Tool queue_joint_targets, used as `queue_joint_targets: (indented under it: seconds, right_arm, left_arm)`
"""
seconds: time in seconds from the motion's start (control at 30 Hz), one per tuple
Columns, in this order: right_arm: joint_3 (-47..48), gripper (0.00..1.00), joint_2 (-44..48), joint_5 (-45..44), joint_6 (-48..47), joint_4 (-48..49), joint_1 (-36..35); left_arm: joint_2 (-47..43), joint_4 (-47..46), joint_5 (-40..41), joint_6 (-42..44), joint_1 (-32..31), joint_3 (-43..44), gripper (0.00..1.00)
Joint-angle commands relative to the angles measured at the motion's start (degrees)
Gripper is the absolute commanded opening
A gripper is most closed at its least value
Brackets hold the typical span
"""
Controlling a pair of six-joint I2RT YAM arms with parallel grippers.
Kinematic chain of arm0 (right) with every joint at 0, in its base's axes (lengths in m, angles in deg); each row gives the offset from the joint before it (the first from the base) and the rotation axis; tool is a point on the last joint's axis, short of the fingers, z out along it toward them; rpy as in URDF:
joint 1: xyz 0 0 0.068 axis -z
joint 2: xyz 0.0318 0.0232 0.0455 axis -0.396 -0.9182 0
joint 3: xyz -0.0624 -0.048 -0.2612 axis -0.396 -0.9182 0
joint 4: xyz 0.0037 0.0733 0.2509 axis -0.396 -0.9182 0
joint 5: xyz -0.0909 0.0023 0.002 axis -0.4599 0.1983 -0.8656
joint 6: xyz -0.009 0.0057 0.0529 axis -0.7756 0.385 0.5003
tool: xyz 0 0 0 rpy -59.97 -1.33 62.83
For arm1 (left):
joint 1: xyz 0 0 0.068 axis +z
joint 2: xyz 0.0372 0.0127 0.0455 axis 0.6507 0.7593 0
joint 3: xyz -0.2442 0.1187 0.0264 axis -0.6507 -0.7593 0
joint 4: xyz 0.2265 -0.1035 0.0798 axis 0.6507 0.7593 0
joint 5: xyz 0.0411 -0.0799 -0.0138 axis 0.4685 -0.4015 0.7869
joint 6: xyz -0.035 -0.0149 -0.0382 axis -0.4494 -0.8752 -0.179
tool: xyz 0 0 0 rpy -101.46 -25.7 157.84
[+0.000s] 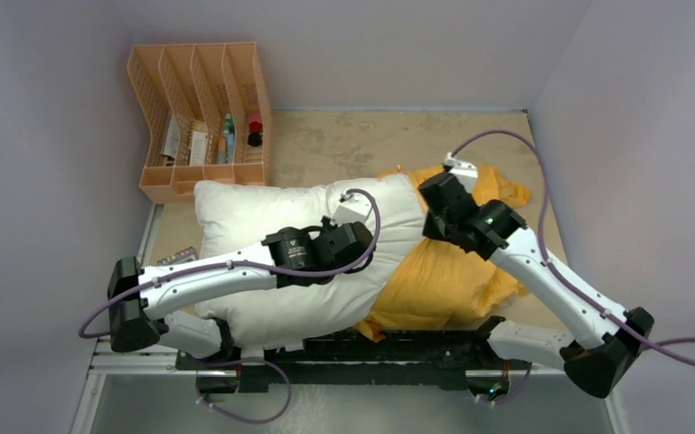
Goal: Remove the pillowcase from the pillow
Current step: Remove the pillow from the pillowcase.
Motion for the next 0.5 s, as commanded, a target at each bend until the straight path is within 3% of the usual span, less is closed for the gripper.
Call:
queue_joint_targets:
  seconds: [0.0, 0.07, 0.3, 0.47]
  right_arm:
    - [-2.8, 0.00, 5.2, -1.9, -9.1, 2.2, 12.6]
    - [-2.5, 0.00, 5.2, -0.9, -12.8, 3.4, 17.5]
    - [1.2, 0.00, 2.4, 0.0, -19.4, 4.7, 26.5]
    - [1.7, 0.04, 2.6, 19.5, -22.2, 8.1, 27.3]
  left_arm:
    - [2.0, 10.5, 5.2, -5.8, 8.5, -4.3, 0.00]
    - [1.0, 12.2, 8.3, -6.7, 10.4, -5.7, 0.00]
    - [-6.9, 11.6, 5.3, -4.3, 19.6, -8.2, 0.00]
    - [-7.9, 7.7, -0.7, -3.4, 19.9, -8.1, 0.00]
